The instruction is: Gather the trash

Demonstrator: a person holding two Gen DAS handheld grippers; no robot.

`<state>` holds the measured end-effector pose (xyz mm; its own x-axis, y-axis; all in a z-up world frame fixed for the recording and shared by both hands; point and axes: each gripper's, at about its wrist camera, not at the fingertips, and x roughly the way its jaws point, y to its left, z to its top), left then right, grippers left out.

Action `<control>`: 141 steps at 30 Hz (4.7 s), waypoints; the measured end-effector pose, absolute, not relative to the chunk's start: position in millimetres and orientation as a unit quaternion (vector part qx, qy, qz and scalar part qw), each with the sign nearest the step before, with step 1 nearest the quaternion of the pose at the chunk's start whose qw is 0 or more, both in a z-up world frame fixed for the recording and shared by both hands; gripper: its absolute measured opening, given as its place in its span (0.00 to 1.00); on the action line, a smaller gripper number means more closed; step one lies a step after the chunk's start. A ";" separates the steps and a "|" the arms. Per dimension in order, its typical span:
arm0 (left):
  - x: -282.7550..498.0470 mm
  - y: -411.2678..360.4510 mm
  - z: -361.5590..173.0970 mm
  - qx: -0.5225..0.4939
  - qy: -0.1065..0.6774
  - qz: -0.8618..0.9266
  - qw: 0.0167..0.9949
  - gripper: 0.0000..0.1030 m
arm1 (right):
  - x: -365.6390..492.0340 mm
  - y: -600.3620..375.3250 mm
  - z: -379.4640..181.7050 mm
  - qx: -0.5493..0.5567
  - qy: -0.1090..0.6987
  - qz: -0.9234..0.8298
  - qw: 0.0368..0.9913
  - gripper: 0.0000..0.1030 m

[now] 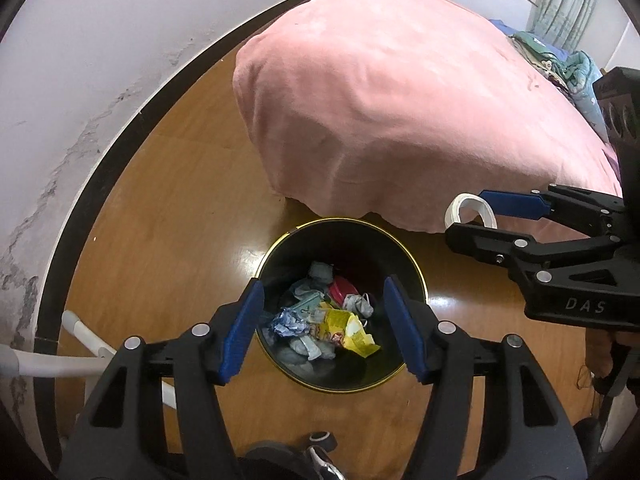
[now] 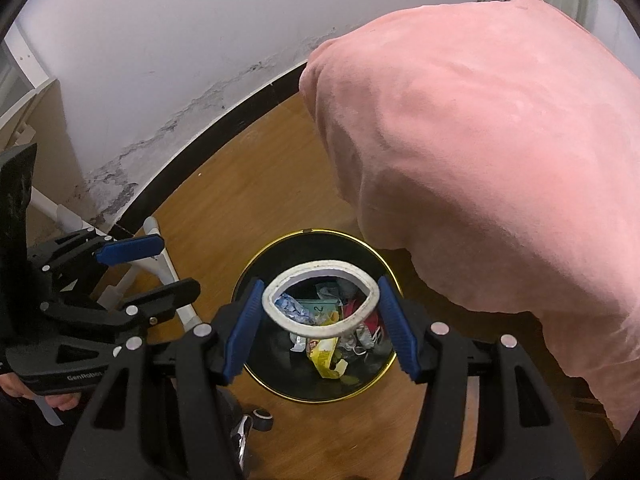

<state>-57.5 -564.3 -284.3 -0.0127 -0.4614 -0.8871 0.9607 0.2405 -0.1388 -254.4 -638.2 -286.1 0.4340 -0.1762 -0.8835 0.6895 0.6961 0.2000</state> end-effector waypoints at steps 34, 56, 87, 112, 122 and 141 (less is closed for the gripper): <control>35.8 -195.4 5.3 0.141 0.308 -0.261 0.904 0.93 | -74.0 -404.6 6.2 0.073 0.303 -0.074 0.947 0.88; 17.1 92.5 20.4 0.003 0.329 0.017 0.944 0.93 | 9.2 -205.4 25.7 -0.017 0.299 0.092 0.950 0.88; 2.5 76.4 21.8 0.015 0.321 0.011 0.947 0.93 | -4.7 -207.0 35.9 -0.015 0.288 0.098 0.952 0.88; 3.2 76.4 21.4 0.016 0.323 0.011 0.946 0.93 | -5.9 -207.2 36.7 -0.017 0.287 0.098 0.953 0.88; 3.2 75.7 21.1 0.017 0.322 0.010 0.946 0.93 | -6.0 -207.3 37.4 -0.018 0.286 0.098 0.953 0.88; 2.9 74.5 21.3 0.017 0.323 0.009 0.946 0.93 | -6.1 -208.4 38.6 -0.019 0.284 0.097 0.954 0.88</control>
<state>2.9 74.5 21.3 0.7914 0.0289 -0.6107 -0.0065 0.9992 0.0389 -6.1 -208.4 38.6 0.8196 0.1738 -0.5460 -0.1949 0.9806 0.0195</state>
